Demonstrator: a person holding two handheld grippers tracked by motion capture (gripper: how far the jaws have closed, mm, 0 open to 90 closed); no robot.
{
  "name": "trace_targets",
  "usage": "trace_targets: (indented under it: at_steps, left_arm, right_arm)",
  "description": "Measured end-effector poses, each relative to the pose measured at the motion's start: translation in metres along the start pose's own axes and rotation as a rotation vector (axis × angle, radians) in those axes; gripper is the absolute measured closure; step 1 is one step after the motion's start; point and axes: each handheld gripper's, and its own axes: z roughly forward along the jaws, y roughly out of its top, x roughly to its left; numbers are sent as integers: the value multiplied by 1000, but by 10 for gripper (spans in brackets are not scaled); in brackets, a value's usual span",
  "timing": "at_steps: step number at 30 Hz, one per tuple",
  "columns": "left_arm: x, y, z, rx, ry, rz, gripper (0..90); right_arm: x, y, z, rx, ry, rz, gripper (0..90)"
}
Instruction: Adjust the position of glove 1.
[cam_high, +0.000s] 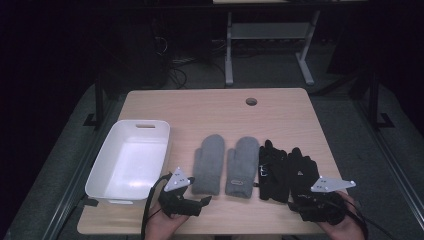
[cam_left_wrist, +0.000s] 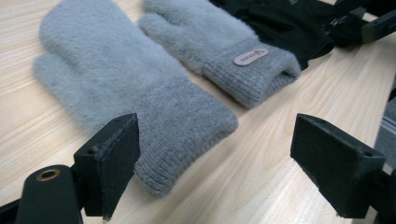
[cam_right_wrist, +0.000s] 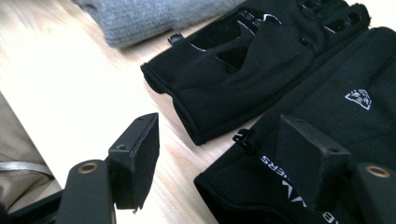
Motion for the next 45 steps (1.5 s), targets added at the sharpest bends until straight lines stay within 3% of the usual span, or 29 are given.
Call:
trace_targets:
  at_steps: [7, 17, 28, 35, 39, 45]
  left_arm:
    - [2, -1, -1, -10, -22, -27, 156]
    - [1, -2, -12, -28, 12, -24, 156]
    - [6, -2, -12, -29, 13, -36, 157]
    - [5, -1, -14, -39, 12, -35, 158]
    - [7, -1, -13, -41, 6, -41, 157]
    - [6, 0, -14, -41, 11, -17, 157]
  right_arm:
    - [4, 2, -2, -4, 20, -4, 306]
    - [13, 19, 3, 15, 52, -46, 292]
    - [19, 67, 7, 55, 90, -137, 286]
    - [18, 88, 13, 65, 111, -147, 282]
    - [18, 104, 21, 93, 120, -171, 282]
    - [21, 125, 35, 140, 131, -213, 282]
